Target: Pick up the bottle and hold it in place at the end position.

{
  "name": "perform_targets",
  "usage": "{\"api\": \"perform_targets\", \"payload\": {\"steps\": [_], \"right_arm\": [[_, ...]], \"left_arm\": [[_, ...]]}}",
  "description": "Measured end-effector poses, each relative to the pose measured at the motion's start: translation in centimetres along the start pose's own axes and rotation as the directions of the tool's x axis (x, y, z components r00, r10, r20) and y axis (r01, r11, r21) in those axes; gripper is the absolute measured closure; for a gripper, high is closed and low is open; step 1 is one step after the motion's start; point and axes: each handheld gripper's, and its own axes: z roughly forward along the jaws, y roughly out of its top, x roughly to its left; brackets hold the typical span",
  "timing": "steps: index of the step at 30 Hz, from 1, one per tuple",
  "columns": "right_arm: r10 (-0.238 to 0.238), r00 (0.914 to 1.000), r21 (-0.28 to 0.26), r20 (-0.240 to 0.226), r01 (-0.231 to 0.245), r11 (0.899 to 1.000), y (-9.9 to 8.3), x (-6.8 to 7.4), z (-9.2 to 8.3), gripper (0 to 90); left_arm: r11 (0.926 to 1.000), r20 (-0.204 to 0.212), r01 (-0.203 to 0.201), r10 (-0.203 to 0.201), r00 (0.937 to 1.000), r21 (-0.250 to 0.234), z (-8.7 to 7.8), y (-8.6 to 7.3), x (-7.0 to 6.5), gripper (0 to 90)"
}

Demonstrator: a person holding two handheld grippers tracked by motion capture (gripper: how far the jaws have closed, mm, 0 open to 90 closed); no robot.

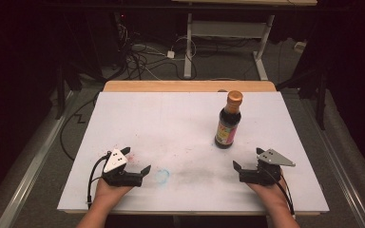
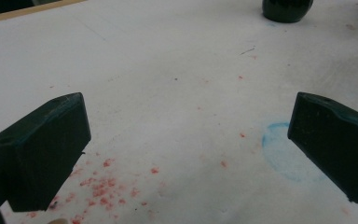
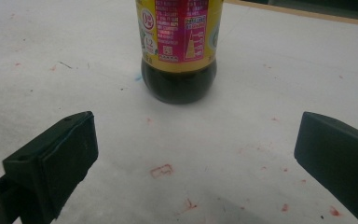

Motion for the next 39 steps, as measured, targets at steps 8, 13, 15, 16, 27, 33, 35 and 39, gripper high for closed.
{"api": "perform_targets", "payload": {"steps": [8,13,15,16,27,33,35,39], "right_arm": [[0.005,1.0,-0.006,0.001,-0.005,1.0,0.0,0.0,-0.1,0.3],[0.003,1.0,-0.002,-0.001,-0.003,1.0,0.0,-0.1,0.0,0.3],[0.003,1.0,0.0,-0.002,-0.003,1.0,0.0,0.0,0.0,0.3],[0.001,1.0,0.0,-0.001,-0.001,1.0,0.0,0.0,0.0,0.3],[0.022,0.9998,-0.009,0.001,-0.022,1.0,0.1,-0.1,-0.2,0.3],[0.038,0.9993,-0.031,-0.004,-0.038,0.999,0.6,-0.6,-0.5,0.3],[0.048,0.9988,-0.043,-0.005,-0.049,0.998,1.0,-0.8,-0.7,0.4],[0.049,0.9988,-0.038,-0.006,-0.049,0.998,1.6,-1.0,-0.5,0.7]], "left_arm": [[1.0,-0.001,0.002,-0.002,1.0,-0.005,0.0,0.0,0.0,0.0],[0.9999,-0.003,0.009,-0.009,1.0,0.005,0.1,0.1,0.1,0.0],[0.9999,-0.002,0.011,-0.011,0.9999,0.001,0.0,0.1,0.1,0.0],[0.9999,-0.002,0.012,-0.012,0.9999,0.001,0.0,0.1,0.1,0.0],[0.9995,0.003,0.032,-0.032,0.9995,0.006,0.0,0.2,0.3,0.0],[0.9995,-0.001,0.03,-0.03,0.9995,0.005,0.1,0.2,0.3,0.0],[0.9996,-0.001,0.029,-0.029,0.9996,0.004,0.1,0.2,0.3,0.0],[0.9995,0.003,0.031,-0.031,0.9995,0.003,0.0,0.2,0.3,0.0]]}}
